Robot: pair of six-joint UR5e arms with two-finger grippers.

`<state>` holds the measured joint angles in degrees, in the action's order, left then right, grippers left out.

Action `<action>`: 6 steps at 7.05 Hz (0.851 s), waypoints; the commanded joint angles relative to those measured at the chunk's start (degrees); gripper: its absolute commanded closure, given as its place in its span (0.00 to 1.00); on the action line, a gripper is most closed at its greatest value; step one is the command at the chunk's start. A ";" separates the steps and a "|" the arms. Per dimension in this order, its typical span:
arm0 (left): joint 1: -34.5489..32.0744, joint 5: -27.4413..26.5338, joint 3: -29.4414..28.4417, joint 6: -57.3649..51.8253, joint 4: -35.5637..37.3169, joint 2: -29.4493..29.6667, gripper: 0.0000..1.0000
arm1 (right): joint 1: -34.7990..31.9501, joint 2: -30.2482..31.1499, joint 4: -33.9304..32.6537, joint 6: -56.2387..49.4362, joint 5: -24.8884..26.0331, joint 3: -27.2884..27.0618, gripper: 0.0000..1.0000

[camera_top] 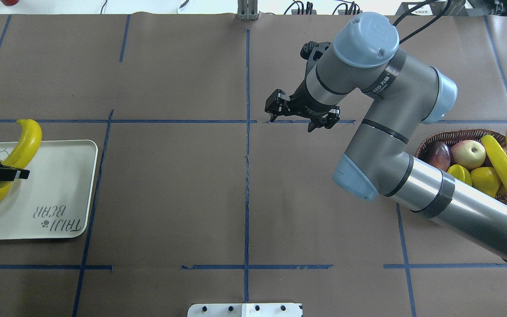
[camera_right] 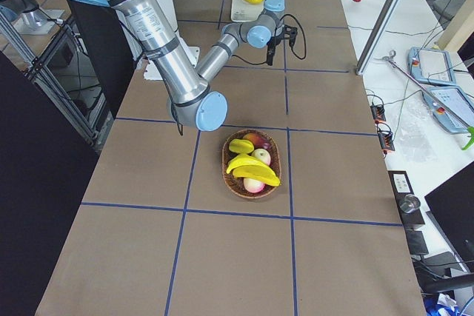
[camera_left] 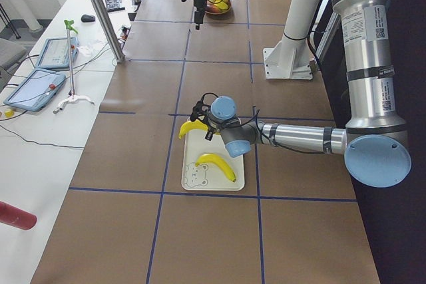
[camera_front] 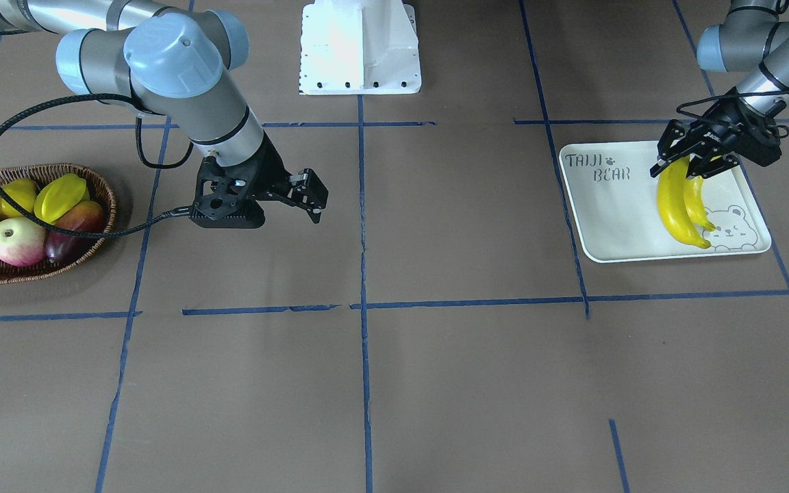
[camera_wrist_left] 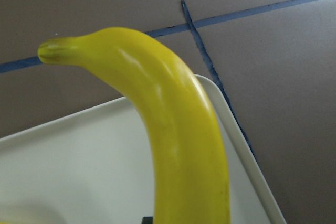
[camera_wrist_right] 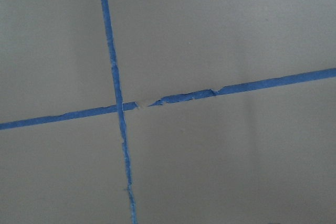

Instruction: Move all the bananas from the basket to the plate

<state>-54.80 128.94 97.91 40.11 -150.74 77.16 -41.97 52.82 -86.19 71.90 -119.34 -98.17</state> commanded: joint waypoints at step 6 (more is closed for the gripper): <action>1.01 0.52 -2.80 -20.60 0.01 -4.65 0.84 | -1.45 0.18 -4.69 -5.01 0.16 -1.23 0.00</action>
<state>-54.06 129.40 96.18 19.75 -150.72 72.44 -43.41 53.02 -90.83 66.89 -119.21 -99.40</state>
